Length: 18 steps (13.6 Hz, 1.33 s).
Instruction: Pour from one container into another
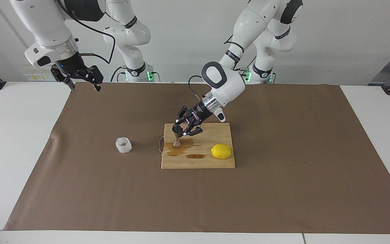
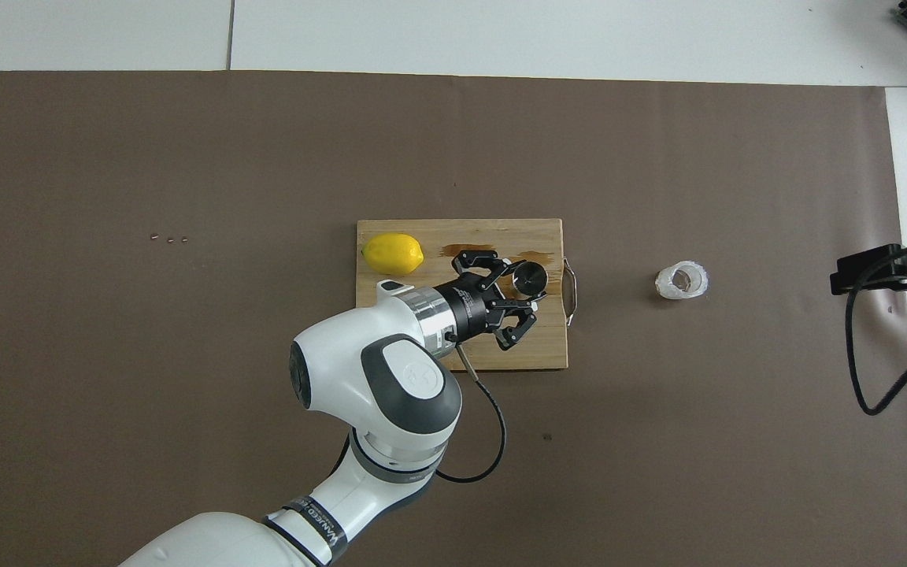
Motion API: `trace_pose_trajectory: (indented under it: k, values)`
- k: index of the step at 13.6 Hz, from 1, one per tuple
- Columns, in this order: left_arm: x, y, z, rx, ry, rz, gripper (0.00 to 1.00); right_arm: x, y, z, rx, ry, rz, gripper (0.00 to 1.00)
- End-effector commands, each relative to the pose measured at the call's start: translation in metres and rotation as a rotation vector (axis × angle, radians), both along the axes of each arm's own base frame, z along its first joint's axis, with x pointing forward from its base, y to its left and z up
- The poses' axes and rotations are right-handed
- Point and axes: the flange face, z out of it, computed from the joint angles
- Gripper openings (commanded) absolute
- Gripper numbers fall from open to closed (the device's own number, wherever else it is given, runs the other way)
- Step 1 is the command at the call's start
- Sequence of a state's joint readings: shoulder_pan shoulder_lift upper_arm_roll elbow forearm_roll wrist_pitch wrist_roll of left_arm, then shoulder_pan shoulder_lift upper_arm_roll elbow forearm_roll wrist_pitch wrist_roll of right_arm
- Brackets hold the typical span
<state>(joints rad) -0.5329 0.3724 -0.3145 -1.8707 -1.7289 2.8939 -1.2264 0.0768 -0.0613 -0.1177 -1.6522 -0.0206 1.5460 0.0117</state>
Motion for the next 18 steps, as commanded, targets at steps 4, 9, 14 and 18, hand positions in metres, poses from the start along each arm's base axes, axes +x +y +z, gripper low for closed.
trace_pose_trajectory:
  k: [4, 9, 14, 18]
  values:
    - [0.0017, -0.0046, -0.0071, 0.03, -0.025, -0.004, 0.0, -0.0003, -0.0028, 0.0, 0.0, 0.001, 0.016, 1.0]
    - [0.0013, -0.0056, -0.0063, 0.041, -0.037, -0.012, 0.06, -0.0004, -0.002, -0.0002, 0.0, 0.003, 0.016, 1.0]
    - [0.0017, -0.0056, -0.0056, 0.041, -0.038, -0.01, 0.33, -0.0026, -0.0045, -0.0019, 0.002, 0.018, 0.016, 1.0]
    - [0.0017, -0.0056, -0.0056, 0.04, -0.037, -0.009, 0.37, -0.007, -0.0054, -0.0082, 0.013, 0.022, 0.187, 1.0]
